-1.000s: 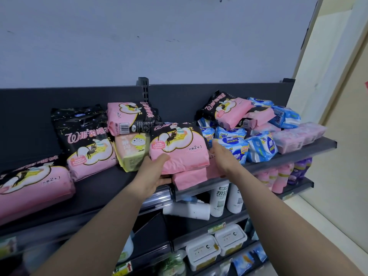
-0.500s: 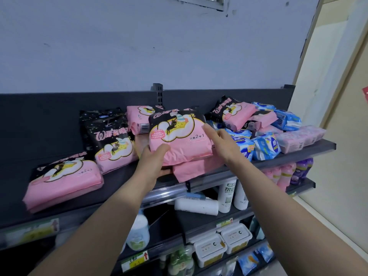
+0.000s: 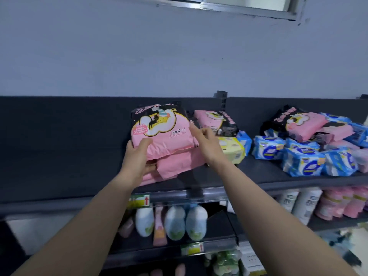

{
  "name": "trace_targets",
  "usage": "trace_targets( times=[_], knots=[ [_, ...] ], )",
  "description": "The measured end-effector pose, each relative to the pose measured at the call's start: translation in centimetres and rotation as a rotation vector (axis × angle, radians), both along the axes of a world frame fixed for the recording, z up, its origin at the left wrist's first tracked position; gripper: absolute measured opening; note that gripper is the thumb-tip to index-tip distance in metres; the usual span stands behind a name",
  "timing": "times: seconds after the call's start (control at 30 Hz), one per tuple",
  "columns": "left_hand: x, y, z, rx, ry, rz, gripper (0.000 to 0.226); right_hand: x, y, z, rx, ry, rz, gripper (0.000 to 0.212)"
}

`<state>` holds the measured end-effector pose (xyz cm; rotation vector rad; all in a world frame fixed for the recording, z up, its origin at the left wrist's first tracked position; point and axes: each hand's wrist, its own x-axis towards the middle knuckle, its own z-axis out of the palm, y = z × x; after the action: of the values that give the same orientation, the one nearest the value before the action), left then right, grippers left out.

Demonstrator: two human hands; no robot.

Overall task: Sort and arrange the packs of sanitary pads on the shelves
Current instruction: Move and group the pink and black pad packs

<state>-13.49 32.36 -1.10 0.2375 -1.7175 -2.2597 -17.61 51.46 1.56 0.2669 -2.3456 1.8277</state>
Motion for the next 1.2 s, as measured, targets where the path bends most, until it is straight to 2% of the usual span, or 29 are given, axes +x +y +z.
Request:
trace_targets(
  times=[0.1, 0.13, 0.27, 0.37, 0.43, 0.53, 0.6, 0.67, 0.8, 0.87, 0.93, 0.97, 1.1, 1.2],
  knots=[
    [0.0, -3.7, -1.1, -0.012, -0.079, 0.033, 0.048, -1.0, -3.3, -1.1, 0.055, 0.014, 0.013, 0.034],
    [-0.1, -4.6, -1.6, -0.008, -0.122, 0.040, 0.053, -1.2, -3.9, -1.4, 0.088, 0.009, 0.005, 0.035],
    [-1.1, -6.5, -3.4, 0.014, -0.227, 0.076, 0.072, -1.8, -5.3, -3.4, 0.100, -0.120, -0.015, 0.059],
    [-2.0, -7.4, -3.7, -0.109, -0.300, 0.079, 0.103, -2.0, -5.8, -4.1, -0.001, -0.310, -0.008, 0.067],
    [-2.5, -8.1, -3.9, -0.116, -0.349, 0.041, 0.112, -2.1, -6.0, -4.5, -0.043, -0.391, 0.024, 0.075],
    [-2.9, -9.2, -4.5, -0.062, -0.390, -0.028, 0.105, -2.5, -6.7, -5.4, -0.195, -0.471, 0.119, 0.079],
    [-2.7, -9.5, -4.5, -0.065, -0.381, -0.062, 0.093, -3.0, -7.4, -6.1, -0.273, -0.503, 0.158, 0.097],
    [-2.5, -9.6, -4.4, -0.062, -0.367, -0.081, 0.082, -3.4, -7.9, -6.8, -0.297, -0.506, 0.176, 0.105],
    [-2.3, -10.0, -4.3, -0.019, -0.345, -0.093, 0.072, -2.9, -8.4, -6.6, -0.263, -0.486, 0.159, 0.096],
    [-2.1, -10.1, -4.2, 0.011, -0.334, -0.079, 0.071, -2.0, -8.8, -5.7, -0.220, -0.456, 0.146, 0.076],
    [-1.7, -10.3, -4.1, 0.029, -0.316, -0.056, 0.071, -1.6, -9.3, -5.1, -0.192, -0.379, 0.139, 0.044],
    [-1.4, -10.5, -3.9, 0.034, -0.304, -0.041, 0.071, -1.2, -9.7, -4.6, -0.173, -0.341, 0.145, 0.040],
    [0.9, -11.7, -2.9, 0.064, -0.256, 0.047, 0.071, -0.2, -11.8, -3.2, -0.142, -0.242, 0.181, 0.058],
    [3.6, -13.0, -1.8, 0.092, -0.237, 0.114, 0.083, 0.4, -13.7, -1.9, -0.107, -0.177, 0.235, 0.067]
  ],
)
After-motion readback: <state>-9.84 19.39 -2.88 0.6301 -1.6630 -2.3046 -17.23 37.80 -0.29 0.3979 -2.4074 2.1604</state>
